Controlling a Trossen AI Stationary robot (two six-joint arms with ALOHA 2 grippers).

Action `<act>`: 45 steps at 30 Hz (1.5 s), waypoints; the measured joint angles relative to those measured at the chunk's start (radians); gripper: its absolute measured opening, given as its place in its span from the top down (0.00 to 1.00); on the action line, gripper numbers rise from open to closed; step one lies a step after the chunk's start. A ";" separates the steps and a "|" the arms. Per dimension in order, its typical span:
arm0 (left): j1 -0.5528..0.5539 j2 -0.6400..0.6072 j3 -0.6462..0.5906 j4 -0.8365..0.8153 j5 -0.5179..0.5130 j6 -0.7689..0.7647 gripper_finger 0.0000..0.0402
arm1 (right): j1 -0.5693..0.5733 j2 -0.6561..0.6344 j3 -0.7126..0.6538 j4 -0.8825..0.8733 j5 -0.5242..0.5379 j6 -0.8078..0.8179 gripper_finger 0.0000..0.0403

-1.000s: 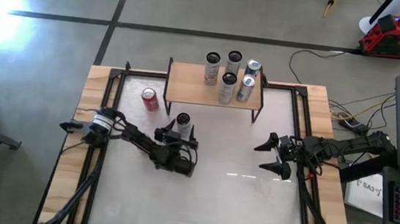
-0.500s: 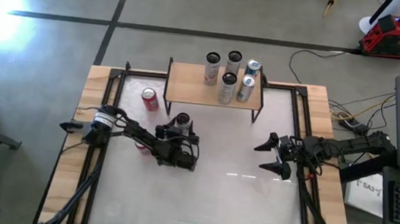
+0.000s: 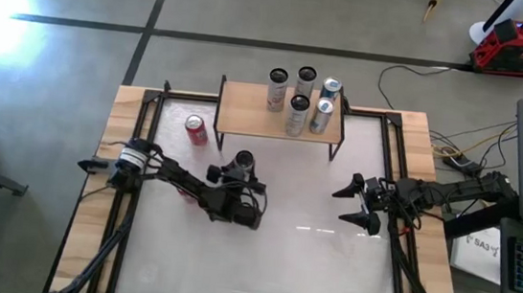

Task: Place canned beverage on shelf
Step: Put the white pink soda can on the shelf aligned with the other white pink soda can

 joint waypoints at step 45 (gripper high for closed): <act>0.282 -0.011 0.551 -0.128 0.118 0.250 0.40 | 0.000 0.000 0.000 0.000 0.000 0.000 0.08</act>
